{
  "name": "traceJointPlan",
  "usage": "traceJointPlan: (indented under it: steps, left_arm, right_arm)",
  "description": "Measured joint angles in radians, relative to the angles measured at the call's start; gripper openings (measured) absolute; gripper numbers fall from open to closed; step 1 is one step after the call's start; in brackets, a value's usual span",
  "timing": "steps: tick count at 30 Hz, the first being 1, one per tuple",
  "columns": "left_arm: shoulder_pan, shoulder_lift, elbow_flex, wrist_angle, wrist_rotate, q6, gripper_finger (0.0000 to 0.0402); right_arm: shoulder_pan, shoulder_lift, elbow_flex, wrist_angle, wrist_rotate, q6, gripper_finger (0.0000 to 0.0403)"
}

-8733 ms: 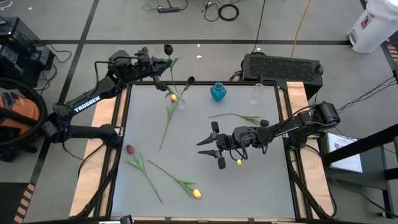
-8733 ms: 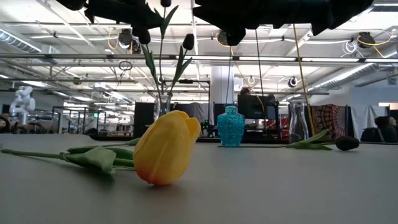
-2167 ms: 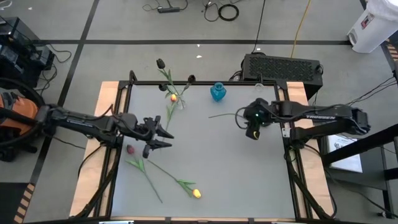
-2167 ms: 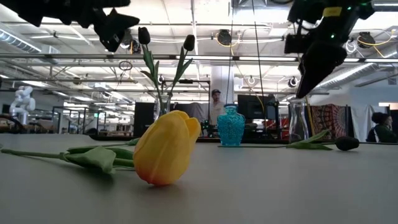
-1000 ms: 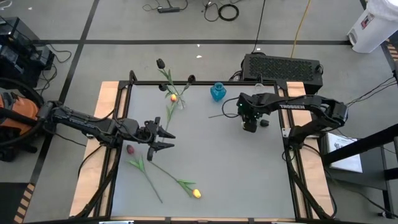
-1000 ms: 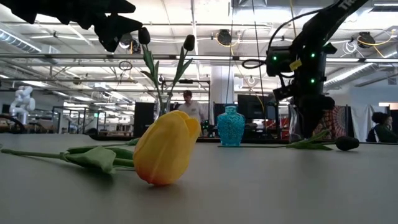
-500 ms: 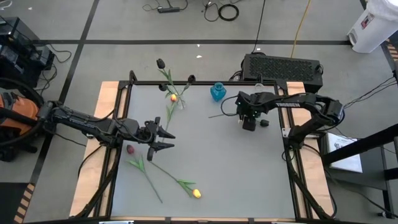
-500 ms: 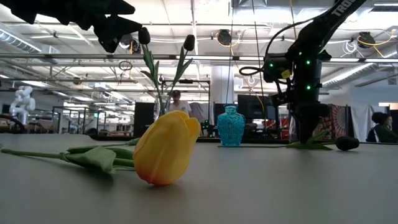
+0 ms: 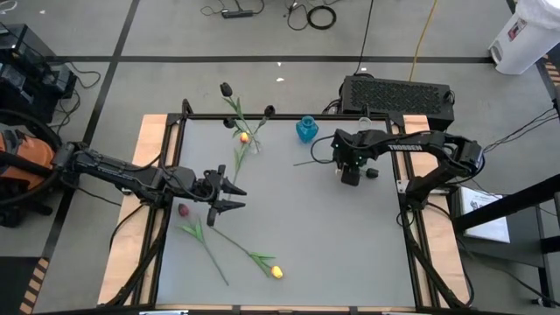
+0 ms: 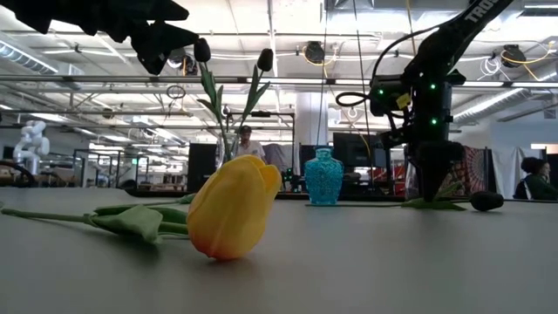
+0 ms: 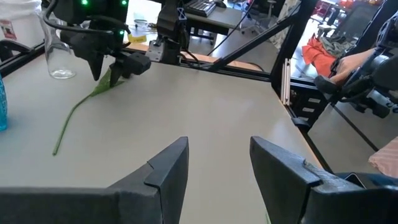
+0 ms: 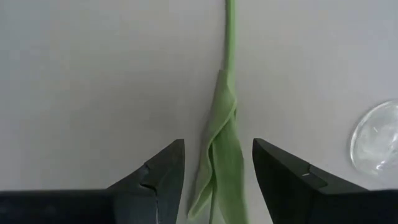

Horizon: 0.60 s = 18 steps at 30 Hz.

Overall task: Sort flowers into vase by color
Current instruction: Put the black flower into the left transparent flower vase

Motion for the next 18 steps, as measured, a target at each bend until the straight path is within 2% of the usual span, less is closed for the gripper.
traceJointPlan:
  steps: [10,18]
  left_arm:
    - [0.0,0.0,0.0,0.001,0.0,0.002,0.0178]
    - [0.0,0.0,0.0,-0.001,0.0,0.004,0.0178]
  right_arm:
    - [-0.003,0.0,0.0,0.086,-0.004,-0.016,0.018]
    - [-0.001,0.0,-0.001,0.049,-0.023,0.016,0.018]
